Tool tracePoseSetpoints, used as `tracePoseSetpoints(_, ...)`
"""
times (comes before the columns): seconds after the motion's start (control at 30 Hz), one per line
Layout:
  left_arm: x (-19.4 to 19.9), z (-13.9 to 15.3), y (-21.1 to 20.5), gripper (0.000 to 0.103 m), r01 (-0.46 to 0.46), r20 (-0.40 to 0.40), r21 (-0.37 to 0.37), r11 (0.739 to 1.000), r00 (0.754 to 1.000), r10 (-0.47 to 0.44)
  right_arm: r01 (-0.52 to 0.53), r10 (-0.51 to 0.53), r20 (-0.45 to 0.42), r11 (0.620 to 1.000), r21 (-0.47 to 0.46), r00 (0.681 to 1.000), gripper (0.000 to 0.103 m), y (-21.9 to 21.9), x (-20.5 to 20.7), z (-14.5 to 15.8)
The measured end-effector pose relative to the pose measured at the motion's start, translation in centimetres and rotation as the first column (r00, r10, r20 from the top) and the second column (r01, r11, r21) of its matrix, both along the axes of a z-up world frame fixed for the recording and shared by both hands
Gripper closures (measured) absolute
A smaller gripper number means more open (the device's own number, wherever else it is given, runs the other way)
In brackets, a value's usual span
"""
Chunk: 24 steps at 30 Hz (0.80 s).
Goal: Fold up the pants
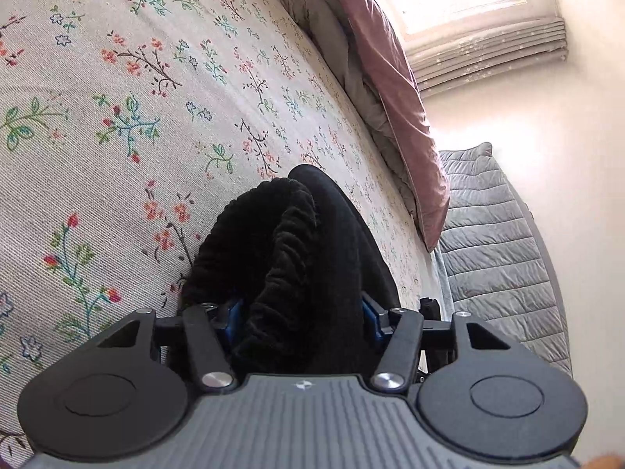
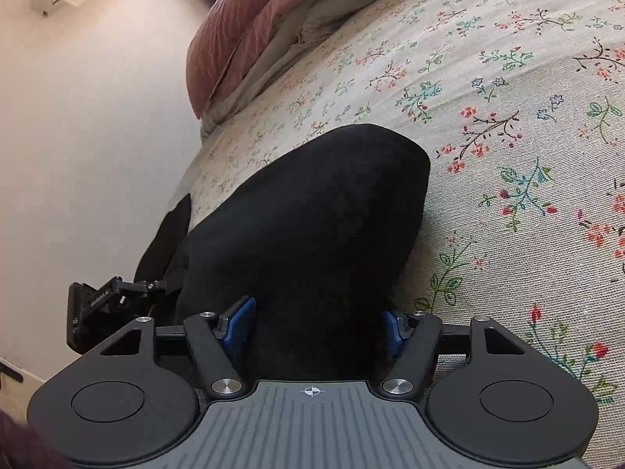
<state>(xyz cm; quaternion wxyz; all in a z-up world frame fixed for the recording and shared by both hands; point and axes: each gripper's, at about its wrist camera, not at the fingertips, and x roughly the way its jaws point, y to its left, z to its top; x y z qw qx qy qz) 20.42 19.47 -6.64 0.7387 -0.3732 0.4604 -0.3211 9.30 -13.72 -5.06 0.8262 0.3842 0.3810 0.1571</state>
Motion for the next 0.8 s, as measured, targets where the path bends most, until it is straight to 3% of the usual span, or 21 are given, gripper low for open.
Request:
tracePoseSetpoints(0.17, -0.2, 0.8, -1.4, 0.046, -0.014, 0.020, -0.030, 0.999, 1.000, 0.015, 0.069, -0.069, 0.011, 0.997, 0.038, 0.998, 0.071, -1.5, 0.4, 1.0)
tracePoseSetpoints(0.23, -0.1, 1.2, -2.8, 0.048, -0.005, 0.024, -0.048, 0.999, 1.000, 0.006, 0.096, -0.098, 0.032, 0.994, 0.051, 0.995, 0.073, -3.1, 0.7, 1.7)
tracePoseSetpoints(0.5, 2.1, 2.7, -12.6, 0.050, 0.029, 0.093, -0.095, 0.995, 0.995, -0.021, 0.257, -0.260, 0.052, 0.965, 0.057, 0.964, 0.073, -11.5, 2.5, 3.1)
tracePoseSetpoints(0.67, 3.5, 2.9, -16.8, 0.050, 0.030, 0.124, -0.137, 0.990, 0.992, -0.013, 0.350, -0.359, 0.129, 0.933, 0.087, 0.925, 0.071, -15.6, 3.6, 3.6)
tracePoseSetpoints(0.73, 3.9, 2.9, -17.8, 0.050, 0.014, 0.149, -0.116, 0.993, 0.989, 0.003, 0.380, -0.389, 0.132, 0.920, 0.093, 0.912, 0.071, -16.9, 4.2, 3.2)
tracePoseSetpoints(0.8, 4.0, 2.8, -18.7, 0.047, -0.025, 0.181, 0.003, 1.000, 0.983, 0.024, 0.398, -0.401, 0.117, 0.916, 0.050, 0.909, 0.068, -17.3, 5.1, 2.3)
